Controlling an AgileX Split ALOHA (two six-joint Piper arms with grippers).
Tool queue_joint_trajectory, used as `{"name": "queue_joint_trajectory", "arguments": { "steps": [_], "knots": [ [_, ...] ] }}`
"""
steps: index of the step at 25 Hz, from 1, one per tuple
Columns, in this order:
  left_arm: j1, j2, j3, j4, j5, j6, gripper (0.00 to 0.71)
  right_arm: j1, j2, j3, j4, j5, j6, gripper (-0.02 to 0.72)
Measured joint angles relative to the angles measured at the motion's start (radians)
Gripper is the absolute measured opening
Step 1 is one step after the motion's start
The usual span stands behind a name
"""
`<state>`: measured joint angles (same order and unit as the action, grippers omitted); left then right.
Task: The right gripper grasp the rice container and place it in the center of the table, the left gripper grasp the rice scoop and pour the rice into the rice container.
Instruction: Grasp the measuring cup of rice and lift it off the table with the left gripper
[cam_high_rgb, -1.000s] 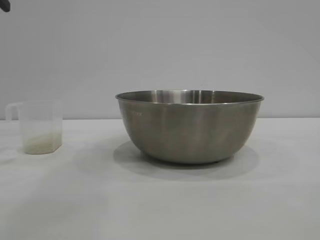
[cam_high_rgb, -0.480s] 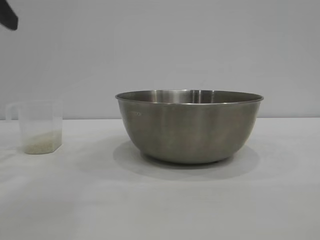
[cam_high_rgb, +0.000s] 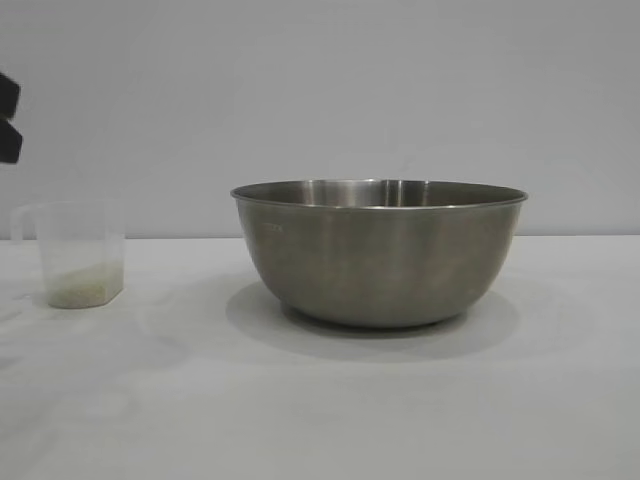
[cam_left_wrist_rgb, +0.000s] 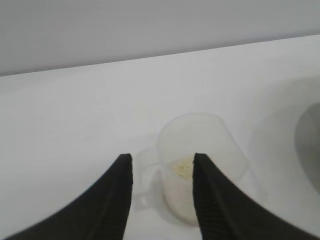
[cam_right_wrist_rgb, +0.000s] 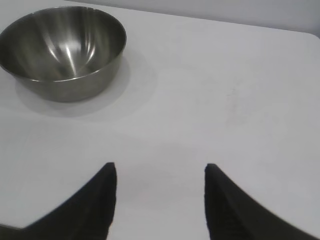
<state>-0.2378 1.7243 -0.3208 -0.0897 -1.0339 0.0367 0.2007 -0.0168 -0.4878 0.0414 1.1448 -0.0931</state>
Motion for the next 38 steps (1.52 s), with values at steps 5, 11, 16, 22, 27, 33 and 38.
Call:
{"name": "queue_joint_trajectory", "arguments": {
  "steps": [5,11,16,22,27,33,38],
  "knots": [
    [0.000,0.127,0.003,0.000,-0.097,0.000,0.244,0.000,0.000,0.000,0.000,0.000,0.000,0.330],
    [0.000,0.148,0.024,-0.066,-0.102,0.000,0.244,0.000,0.000,0.000,0.000,0.000,0.000,0.330],
    [0.000,0.185,0.020,-0.097,-0.104,0.002,0.244,0.000,0.000,0.000,0.000,0.000,0.000,0.330],
    [0.000,0.246,-0.013,-0.107,-0.104,0.004,0.244,0.000,0.000,0.000,0.000,0.000,0.000,0.330],
    [0.000,0.286,-0.079,-0.129,-0.104,0.010,0.244,0.000,0.000,0.000,0.000,0.002,0.000,0.330],
    [0.000,0.343,-0.145,-0.129,-0.104,0.010,0.244,0.000,0.000,0.000,0.000,0.002,0.000,0.330],
    [0.000,0.371,-0.197,-0.129,-0.104,0.010,0.244,0.000,0.000,0.000,0.000,0.002,0.000,0.330]
  ]
}}
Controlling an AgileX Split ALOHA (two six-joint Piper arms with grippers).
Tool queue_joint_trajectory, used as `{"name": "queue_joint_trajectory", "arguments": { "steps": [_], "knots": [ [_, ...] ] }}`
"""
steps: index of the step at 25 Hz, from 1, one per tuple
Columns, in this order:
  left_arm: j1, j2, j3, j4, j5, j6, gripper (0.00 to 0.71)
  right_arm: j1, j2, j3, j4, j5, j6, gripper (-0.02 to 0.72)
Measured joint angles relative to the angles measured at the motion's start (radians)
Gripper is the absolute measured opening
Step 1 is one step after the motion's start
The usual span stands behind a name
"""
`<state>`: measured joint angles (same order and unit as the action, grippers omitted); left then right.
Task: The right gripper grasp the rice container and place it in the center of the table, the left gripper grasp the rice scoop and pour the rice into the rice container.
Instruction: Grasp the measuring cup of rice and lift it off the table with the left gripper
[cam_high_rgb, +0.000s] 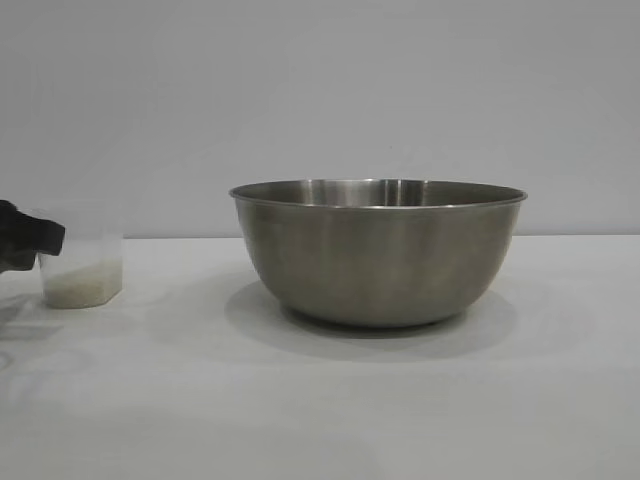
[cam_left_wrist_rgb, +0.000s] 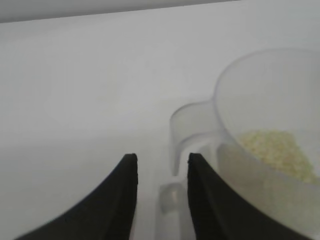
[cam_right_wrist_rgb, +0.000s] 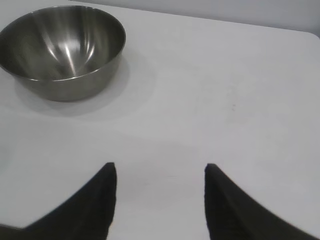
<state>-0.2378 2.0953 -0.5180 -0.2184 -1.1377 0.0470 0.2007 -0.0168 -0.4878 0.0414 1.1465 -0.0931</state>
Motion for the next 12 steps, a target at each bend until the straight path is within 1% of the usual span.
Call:
{"name": "queue_joint_trajectory", "arguments": {
  "steps": [6,8,9,12],
  "knots": [
    [0.000,0.009,-0.054,0.000,0.000,0.000,0.244,0.000,0.000,0.000,0.000,0.000,0.000,0.330],
    [0.000,0.009,-0.065,0.002,0.000,0.000,0.160,0.000,0.000,0.000,0.000,0.000,0.000,0.330],
    [0.000,0.009,-0.072,0.010,0.000,0.000,0.099,0.000,0.000,0.000,0.000,0.000,0.000,0.330],
    [0.000,0.009,-0.087,0.043,0.000,0.009,0.000,0.000,0.000,0.000,0.000,0.000,0.000,0.330]
  ]
}}
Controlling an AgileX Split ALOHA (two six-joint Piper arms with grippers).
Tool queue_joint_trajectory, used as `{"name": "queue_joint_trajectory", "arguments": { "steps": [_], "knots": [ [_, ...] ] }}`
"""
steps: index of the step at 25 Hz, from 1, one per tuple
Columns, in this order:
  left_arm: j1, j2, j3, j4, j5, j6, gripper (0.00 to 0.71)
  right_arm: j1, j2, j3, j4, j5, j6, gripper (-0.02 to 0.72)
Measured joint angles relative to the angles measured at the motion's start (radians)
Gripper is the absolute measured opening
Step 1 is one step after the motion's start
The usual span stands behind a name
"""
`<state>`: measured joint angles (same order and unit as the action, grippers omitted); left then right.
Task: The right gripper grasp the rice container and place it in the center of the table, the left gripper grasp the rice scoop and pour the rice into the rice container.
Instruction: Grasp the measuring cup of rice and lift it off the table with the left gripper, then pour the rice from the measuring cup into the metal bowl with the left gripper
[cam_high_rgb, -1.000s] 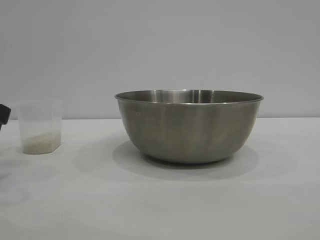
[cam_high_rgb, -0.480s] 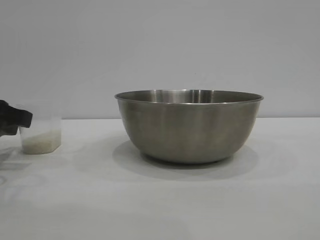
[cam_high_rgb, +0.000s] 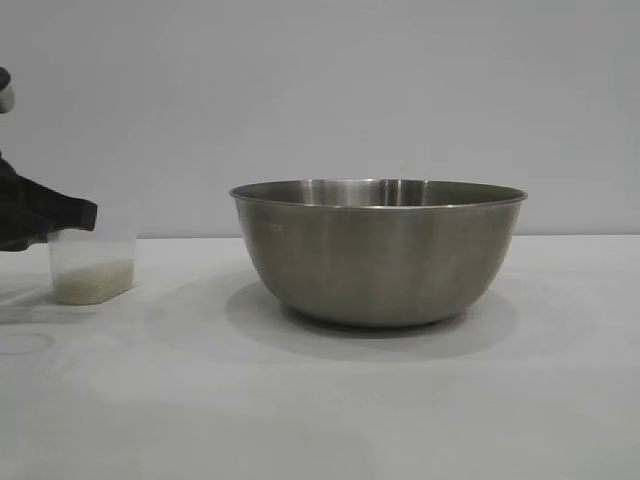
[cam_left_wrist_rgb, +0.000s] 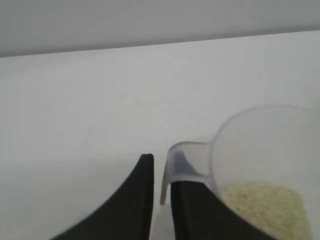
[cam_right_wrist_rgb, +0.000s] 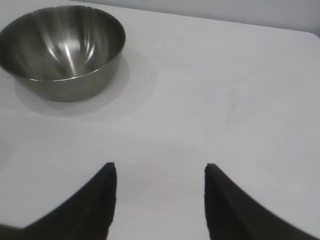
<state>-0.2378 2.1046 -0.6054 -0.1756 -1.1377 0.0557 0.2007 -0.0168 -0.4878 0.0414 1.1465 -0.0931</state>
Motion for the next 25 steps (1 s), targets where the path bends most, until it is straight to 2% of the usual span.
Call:
{"name": "queue_joint_trajectory", "arguments": {
  "steps": [6,13,19,22,25],
  "knots": [
    [0.000,-0.010,-0.010,0.087,0.006,0.047,0.000,0.000,0.000,0.000,0.000,0.000,0.000,0.330],
    [0.000,-0.160,-0.054,0.294,0.009,0.162,0.000,0.000,0.000,0.000,0.000,0.000,0.000,0.330],
    [0.000,-0.266,-0.153,0.526,0.007,0.315,0.000,0.000,0.000,0.000,0.000,0.000,0.000,0.330],
    [-0.026,-0.271,-0.223,0.602,0.021,0.426,0.000,0.000,0.000,0.000,0.000,0.000,0.000,0.330],
    [-0.079,-0.271,-0.284,0.652,0.116,0.570,0.000,0.000,0.000,0.000,0.000,0.000,0.000,0.330]
  ]
}}
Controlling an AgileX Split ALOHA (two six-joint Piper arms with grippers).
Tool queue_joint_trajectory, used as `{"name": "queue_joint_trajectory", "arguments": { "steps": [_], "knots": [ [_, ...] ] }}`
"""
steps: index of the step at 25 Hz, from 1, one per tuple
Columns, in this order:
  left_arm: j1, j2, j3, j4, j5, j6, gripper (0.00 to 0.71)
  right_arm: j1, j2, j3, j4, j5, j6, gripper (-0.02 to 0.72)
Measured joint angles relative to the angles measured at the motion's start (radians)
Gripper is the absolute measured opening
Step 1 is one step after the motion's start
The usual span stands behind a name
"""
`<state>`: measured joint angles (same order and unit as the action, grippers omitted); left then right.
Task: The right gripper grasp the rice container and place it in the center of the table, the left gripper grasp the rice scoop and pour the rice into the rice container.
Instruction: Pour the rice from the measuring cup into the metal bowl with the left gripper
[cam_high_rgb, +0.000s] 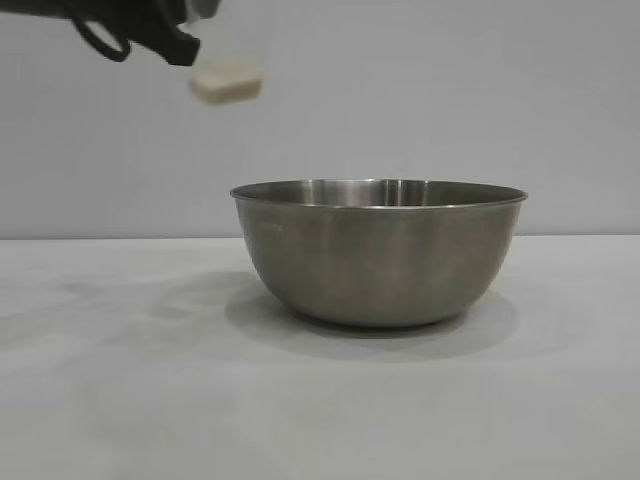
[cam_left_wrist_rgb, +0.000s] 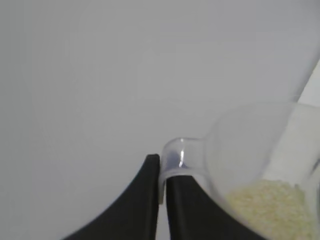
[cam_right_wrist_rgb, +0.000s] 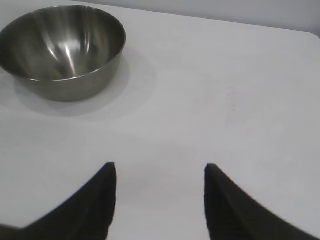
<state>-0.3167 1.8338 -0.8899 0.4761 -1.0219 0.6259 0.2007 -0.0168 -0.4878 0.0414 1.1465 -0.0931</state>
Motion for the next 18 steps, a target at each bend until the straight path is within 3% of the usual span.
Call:
{"name": "queue_joint_trajectory", "arguments": {
  "steps": [4,9,18],
  "knots": [
    [-0.073,0.002,-0.064,0.044,0.146,0.203,0.000,0.000,0.000,0.000,0.000,0.000,0.000,0.330],
    [-0.132,0.034,-0.086,0.067,0.215,0.492,0.000,0.000,0.000,0.000,0.000,0.000,0.000,0.330],
    [-0.157,0.068,-0.091,0.171,0.308,0.751,0.000,0.000,0.000,0.000,0.000,0.000,0.000,0.330]
  ]
}}
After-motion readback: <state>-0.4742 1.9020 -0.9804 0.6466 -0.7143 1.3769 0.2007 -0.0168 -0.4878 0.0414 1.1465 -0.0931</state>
